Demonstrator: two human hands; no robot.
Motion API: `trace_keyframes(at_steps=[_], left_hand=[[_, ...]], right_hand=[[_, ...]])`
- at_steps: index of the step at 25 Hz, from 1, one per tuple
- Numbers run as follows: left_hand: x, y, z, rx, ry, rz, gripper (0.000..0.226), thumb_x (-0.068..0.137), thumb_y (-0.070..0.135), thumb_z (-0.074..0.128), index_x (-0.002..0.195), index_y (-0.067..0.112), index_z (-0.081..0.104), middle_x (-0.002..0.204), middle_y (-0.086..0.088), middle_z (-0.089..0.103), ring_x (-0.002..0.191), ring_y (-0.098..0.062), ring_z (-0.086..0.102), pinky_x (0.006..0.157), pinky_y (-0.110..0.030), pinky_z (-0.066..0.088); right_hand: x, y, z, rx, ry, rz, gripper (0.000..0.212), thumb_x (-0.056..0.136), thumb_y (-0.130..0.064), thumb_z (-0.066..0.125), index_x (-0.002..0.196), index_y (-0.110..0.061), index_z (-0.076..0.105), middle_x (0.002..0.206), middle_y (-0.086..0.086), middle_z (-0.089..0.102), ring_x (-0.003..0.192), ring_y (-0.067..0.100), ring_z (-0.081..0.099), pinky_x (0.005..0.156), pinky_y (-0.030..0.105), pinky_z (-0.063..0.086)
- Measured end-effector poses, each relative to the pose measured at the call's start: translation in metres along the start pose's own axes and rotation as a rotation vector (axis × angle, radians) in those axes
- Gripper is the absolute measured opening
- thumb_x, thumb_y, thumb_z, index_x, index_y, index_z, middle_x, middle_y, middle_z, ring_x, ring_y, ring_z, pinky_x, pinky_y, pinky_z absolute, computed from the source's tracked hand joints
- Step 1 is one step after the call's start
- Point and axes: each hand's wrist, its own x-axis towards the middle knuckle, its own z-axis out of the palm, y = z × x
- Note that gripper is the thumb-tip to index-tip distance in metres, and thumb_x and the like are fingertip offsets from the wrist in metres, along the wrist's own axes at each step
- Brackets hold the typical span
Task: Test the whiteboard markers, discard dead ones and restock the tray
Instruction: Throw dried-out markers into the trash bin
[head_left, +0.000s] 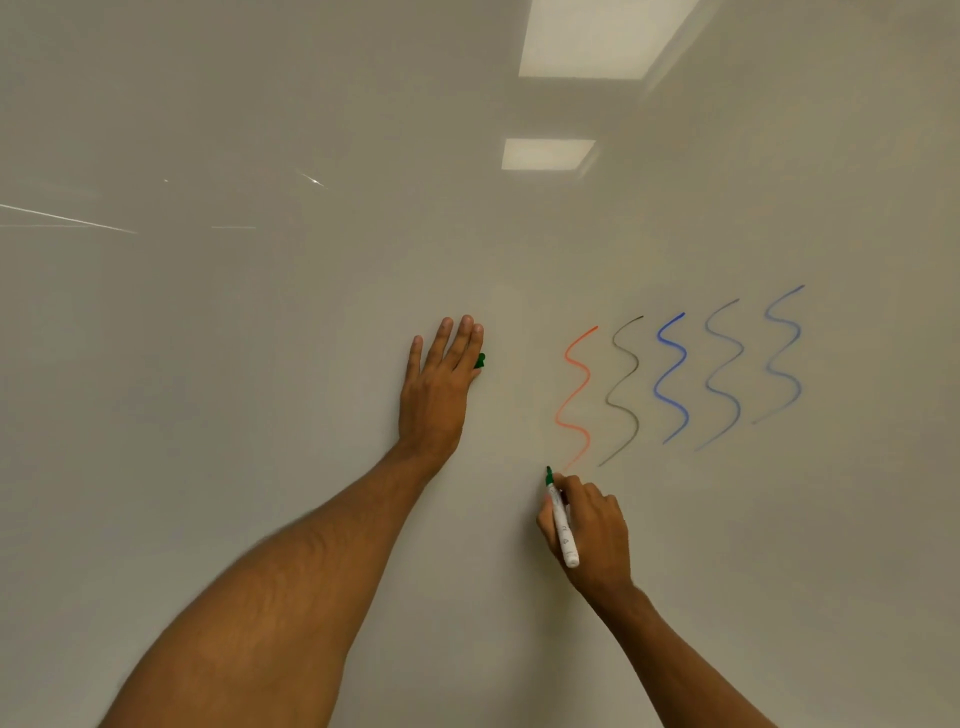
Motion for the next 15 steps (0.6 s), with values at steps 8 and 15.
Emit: trace_keyframes(at_steps=[8, 15], left_hand=[[-0.053, -0.007, -0.026, 0.017, -0.139, 0.076, 0.054, 0.083, 0.013, 0.072, 0.133, 0.006, 0.053, 0.139, -0.011, 0.051, 0.13, -0.03, 0.046, 0.106, -0.05, 0.036], [-0.169, -0.031, -0.05, 0.017, -0.381, 0.006, 0.058, 0.071, 0.017, 0.082, 0.125, 0.008, 0.062, 0.131, -0.009, 0.059, 0.121, -0.029, 0.056, 0.096, -0.051, 0.045]], right_hand=[[-0.027, -0.013, -0.005, 0.086, -0.279, -0.171, 0.032, 0.087, -0.021, 0.057, 0.119, -0.023, 0.055, 0.099, -0.001, 0.066, 0.079, 0.019, 0.061, 0.062, 0.029, 0.05], [-0.067, -0.059, 0.014, 0.211, -0.404, -0.221, 0.04, 0.088, -0.008, 0.058, 0.127, -0.018, 0.057, 0.12, 0.003, 0.061, 0.094, 0.018, 0.063, 0.072, 0.022, 0.052]])
